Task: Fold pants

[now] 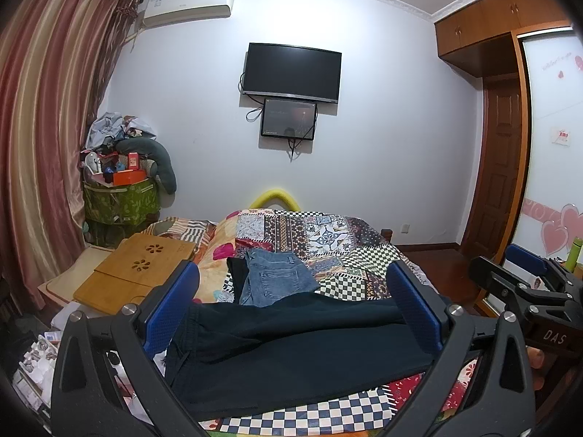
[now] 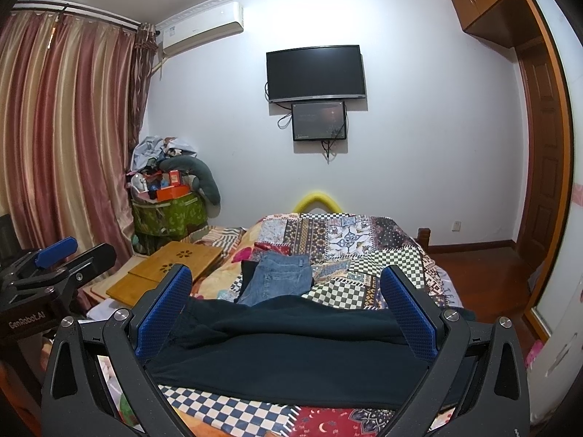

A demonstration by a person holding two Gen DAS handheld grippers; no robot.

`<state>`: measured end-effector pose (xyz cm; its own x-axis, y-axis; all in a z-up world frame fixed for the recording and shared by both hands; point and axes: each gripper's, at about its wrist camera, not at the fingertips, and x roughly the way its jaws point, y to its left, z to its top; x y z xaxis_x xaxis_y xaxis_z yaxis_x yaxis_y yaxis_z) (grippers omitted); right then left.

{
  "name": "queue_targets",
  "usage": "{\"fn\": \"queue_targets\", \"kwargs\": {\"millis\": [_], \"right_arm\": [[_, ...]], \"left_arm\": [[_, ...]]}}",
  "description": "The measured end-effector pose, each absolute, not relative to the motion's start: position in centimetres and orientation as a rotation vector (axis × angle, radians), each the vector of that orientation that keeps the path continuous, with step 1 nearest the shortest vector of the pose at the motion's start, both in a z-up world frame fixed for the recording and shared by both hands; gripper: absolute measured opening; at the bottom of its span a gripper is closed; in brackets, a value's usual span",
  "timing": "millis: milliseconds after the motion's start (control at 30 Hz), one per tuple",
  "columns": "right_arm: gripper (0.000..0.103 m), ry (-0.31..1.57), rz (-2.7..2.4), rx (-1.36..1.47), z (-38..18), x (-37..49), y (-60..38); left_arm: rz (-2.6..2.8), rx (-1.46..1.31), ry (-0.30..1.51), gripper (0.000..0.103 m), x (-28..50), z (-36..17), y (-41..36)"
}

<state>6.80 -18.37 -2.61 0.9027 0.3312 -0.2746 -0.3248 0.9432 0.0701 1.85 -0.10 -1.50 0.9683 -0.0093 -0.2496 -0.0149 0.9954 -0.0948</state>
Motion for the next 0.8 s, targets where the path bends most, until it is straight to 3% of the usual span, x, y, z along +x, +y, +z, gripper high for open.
{"fn": "queue_targets", "kwargs": {"millis": [433,800], "right_arm": [[0.103,0.387,0.298,0.015,-4.6,12.6,-19.1],[0.103,0.55,0.252,-0.063,-9.7,21.0,-19.4]], "left_arm": [[0.088,-0.096,0.322,0.103,9.0,-2.1,2.4],[0.125,-0.113,0.555,0.103,21.8,-7.3,8.3]]}}
